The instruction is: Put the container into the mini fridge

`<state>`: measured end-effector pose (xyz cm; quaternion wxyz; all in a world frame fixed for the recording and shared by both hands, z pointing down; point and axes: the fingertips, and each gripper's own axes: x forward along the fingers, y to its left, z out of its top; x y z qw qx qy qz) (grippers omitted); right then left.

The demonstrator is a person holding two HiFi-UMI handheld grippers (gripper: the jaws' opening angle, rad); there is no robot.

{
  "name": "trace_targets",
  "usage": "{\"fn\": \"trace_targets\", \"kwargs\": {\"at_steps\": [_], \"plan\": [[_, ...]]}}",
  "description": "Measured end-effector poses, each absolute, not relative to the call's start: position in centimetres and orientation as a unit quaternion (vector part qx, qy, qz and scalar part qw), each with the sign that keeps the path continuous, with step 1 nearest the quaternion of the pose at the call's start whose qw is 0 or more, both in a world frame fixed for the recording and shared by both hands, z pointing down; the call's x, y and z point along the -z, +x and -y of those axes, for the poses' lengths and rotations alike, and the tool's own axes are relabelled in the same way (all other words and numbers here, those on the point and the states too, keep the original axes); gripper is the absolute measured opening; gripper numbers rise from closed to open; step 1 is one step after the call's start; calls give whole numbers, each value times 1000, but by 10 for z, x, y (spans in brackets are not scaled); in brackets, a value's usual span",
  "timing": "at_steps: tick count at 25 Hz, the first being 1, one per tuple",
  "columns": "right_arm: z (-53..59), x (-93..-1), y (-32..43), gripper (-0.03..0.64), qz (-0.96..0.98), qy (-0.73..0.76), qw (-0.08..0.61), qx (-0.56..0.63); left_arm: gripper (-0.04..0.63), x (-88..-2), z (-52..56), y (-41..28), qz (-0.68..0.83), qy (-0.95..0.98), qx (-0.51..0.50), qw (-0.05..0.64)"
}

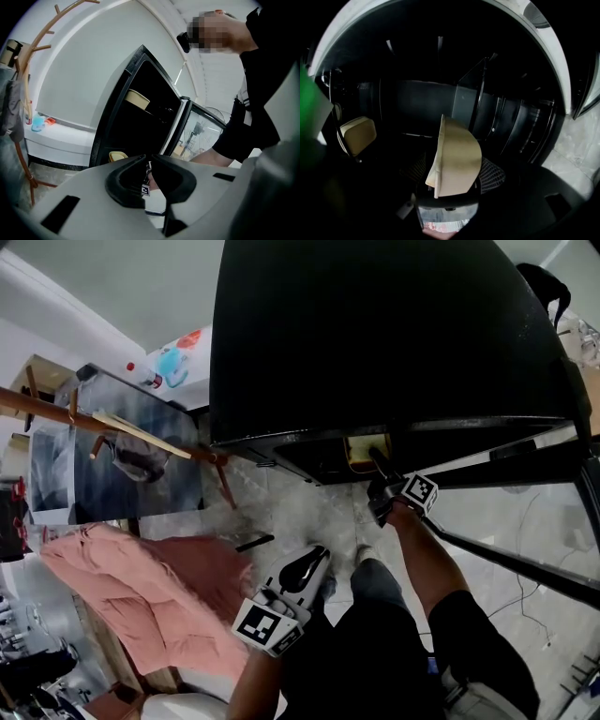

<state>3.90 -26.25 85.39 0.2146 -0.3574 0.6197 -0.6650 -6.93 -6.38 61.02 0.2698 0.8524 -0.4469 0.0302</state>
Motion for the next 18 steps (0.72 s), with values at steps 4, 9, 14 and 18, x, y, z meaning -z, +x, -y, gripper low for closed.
{"fn": "trace_targets", "kwargs": {"at_steps": [4,9,14,18], "plan": [[255,-856,43,337,-620,-352,213,668,49,-606,58,-63,444,856,-20,262],[241,-852,43,337,-616,-350,202,676,49,-605,55,-61,449,845,-15,289],[229,-840,40,260,-610,-361,189,680,49,-598,56,-57,449,843,-10,295],[234,-843,35,224,-591,-368,189,693,49,-590,57,-62,458,840,-7,291]]}}
